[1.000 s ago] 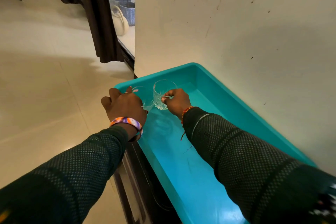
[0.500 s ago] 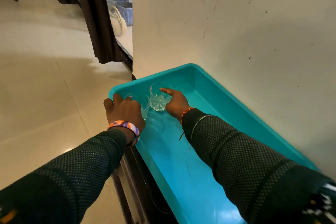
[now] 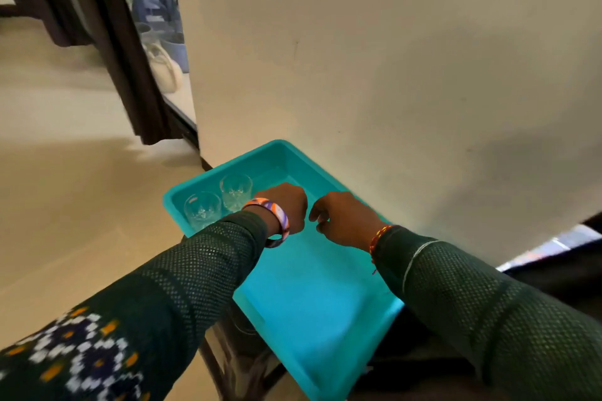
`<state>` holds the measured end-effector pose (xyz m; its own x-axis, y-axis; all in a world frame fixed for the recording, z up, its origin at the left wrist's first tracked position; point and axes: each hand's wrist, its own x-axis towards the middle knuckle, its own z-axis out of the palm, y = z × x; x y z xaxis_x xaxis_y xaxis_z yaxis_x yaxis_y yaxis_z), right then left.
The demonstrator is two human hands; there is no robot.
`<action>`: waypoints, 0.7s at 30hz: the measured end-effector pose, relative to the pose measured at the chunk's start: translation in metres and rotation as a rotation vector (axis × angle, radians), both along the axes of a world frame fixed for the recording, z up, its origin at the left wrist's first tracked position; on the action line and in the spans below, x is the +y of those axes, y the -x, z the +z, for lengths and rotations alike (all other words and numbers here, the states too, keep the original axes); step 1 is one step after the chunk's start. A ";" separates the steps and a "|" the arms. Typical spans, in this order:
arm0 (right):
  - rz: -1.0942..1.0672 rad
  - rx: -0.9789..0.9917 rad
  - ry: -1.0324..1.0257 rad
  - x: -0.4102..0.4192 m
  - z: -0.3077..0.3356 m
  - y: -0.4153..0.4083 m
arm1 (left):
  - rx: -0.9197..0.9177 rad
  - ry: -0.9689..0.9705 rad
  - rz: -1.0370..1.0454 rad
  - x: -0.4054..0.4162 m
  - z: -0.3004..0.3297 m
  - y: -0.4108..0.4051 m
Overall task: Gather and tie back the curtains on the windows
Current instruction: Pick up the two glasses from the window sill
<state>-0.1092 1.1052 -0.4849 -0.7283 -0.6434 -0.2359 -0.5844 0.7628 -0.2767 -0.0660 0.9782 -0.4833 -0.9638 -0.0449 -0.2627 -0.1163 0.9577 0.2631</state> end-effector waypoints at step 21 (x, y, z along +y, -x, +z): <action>-0.356 0.211 -0.037 0.409 0.248 -0.281 | -0.008 -0.002 -0.719 0.413 0.225 -0.172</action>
